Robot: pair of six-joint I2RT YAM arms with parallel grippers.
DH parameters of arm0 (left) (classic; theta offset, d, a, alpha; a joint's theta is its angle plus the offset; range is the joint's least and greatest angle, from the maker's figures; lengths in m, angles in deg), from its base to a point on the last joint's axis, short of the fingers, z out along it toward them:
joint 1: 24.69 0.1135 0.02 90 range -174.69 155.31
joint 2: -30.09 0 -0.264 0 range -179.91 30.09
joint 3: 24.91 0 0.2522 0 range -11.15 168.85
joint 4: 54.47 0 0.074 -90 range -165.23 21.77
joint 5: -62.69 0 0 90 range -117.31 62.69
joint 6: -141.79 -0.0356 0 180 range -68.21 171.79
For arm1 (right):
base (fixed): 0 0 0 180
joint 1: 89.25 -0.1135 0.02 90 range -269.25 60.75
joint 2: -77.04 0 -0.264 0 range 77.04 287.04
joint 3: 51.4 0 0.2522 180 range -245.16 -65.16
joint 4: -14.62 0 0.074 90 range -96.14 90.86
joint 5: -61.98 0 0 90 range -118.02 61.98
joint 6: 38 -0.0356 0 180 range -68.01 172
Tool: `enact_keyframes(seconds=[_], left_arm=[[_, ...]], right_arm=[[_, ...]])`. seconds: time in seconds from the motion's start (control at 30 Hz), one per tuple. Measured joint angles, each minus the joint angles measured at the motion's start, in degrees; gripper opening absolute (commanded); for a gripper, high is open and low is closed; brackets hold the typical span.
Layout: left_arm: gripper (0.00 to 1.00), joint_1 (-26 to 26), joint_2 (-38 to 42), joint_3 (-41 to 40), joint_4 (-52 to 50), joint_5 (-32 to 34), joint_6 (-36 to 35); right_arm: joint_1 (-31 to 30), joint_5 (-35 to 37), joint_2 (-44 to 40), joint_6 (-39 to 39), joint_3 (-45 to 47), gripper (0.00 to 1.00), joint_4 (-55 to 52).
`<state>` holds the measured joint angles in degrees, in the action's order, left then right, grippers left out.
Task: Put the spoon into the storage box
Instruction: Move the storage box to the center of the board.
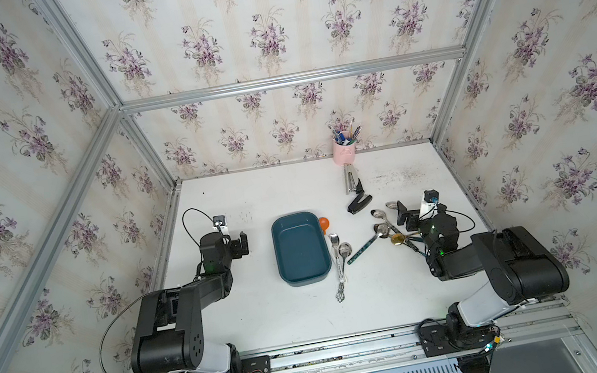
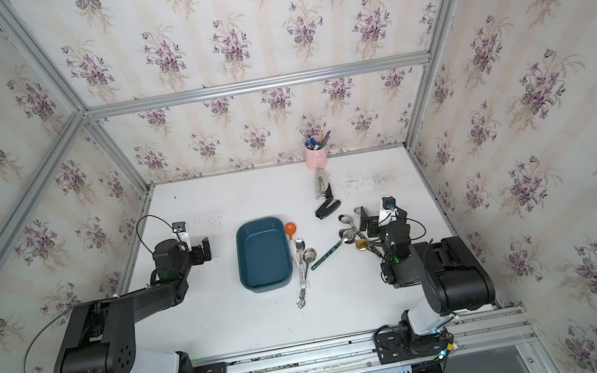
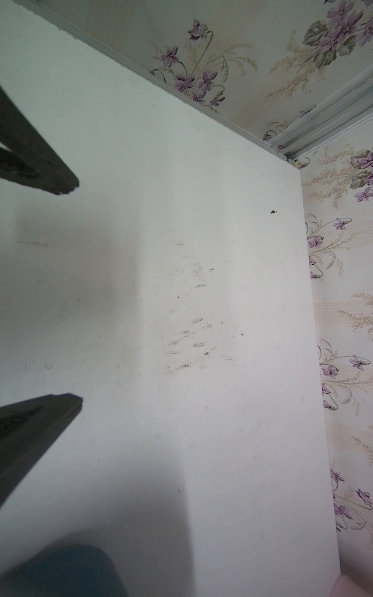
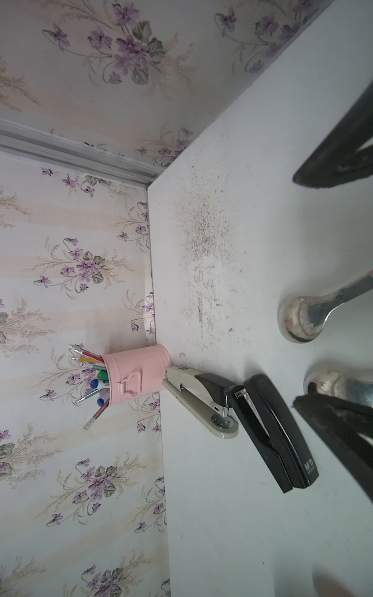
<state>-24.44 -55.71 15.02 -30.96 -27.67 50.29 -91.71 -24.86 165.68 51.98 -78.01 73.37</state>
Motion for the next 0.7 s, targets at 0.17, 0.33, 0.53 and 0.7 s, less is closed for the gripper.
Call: enact_keyframes(seconds=[0.17,0.33,0.53,0.7], left_arm=[[1.0,0.0,-0.02,0.07,0.0,0.0,0.0],[1.0,0.13,0.0,0.04,0.0,-0.09,0.0],[1.0,0.55,3.21,6.99,-9.09,-0.33,0.02],[1.0,0.61,7.39,21.03,-26.4,-1.27,0.28]], right_arm=[[0.0,0.0,0.0,-0.02,0.0,1.0,-0.02],[0.0,0.04,-0.13,-0.11,0.13,0.98,0.02],[0.0,4.37,-7.56,-2.21,-2.84,0.9,-7.96],[0.0,5.6,-14.21,-5.57,-17.27,0.78,-29.66]])
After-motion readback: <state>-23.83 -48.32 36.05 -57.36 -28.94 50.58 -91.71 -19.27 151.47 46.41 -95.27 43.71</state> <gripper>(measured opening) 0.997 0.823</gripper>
